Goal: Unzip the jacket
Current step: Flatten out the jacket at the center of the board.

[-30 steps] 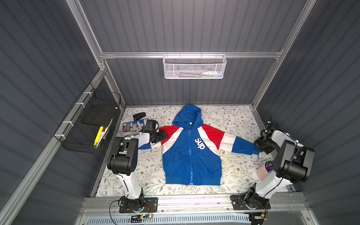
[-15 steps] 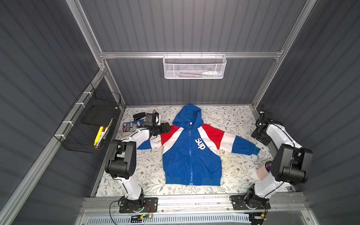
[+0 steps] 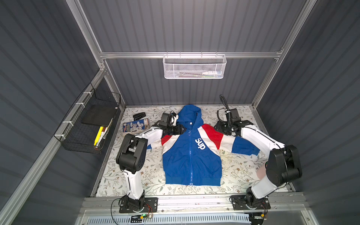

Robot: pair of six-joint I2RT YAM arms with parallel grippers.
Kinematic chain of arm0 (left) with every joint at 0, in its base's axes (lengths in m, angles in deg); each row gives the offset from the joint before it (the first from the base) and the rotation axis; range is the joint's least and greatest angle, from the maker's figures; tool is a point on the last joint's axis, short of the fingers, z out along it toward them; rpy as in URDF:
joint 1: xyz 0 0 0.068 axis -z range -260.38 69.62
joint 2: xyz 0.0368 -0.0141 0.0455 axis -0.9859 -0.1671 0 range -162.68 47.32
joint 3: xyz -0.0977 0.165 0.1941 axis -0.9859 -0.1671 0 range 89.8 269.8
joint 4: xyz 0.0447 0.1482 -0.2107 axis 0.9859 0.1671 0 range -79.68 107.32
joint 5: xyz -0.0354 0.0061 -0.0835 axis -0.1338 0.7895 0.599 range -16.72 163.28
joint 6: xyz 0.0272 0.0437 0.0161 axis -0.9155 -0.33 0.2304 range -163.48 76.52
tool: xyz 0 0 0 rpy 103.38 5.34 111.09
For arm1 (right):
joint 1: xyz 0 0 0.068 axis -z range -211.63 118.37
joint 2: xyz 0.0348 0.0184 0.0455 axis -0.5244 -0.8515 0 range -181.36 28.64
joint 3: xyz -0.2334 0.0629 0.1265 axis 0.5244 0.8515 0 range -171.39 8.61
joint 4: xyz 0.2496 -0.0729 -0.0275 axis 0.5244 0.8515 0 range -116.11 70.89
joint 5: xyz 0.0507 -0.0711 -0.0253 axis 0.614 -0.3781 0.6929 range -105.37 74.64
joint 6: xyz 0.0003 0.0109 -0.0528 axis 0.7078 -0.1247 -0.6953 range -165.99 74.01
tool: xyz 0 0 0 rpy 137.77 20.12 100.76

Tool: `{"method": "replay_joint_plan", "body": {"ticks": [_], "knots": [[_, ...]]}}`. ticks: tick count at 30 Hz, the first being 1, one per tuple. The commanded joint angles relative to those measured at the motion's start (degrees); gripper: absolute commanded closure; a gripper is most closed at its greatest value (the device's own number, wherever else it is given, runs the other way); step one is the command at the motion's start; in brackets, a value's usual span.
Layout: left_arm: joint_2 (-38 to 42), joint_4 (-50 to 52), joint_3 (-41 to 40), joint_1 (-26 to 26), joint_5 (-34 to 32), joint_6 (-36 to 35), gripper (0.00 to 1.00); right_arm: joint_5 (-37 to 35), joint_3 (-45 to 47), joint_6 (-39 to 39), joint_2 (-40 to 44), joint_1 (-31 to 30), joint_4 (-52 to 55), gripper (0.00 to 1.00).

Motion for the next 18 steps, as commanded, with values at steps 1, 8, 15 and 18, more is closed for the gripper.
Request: {"method": "replay_joint_plan", "body": {"ticks": [1,8,15,18], "knots": [[-2.0,-0.9,4.2,-0.4,1.1,1.0,0.41,7.3,-7.0,1.1,-4.9,-2.3,-3.7,0.54],[-6.5,1.9,11.8,-0.6,-1.3,2.4,0.55,6.0,-26.4,2.5,-20.0,-7.3,-0.9,0.7],[-4.6,1.1,8.8,-0.7,-2.3,4.9,0.56,-7.1,-42.4,-2.5,-34.6,-11.6,-0.3,0.73],[-2.6,1.2,6.8,-0.9,-3.3,4.7,0.55,-11.1,-48.5,-3.0,-39.2,-11.7,1.5,0.74]]}}
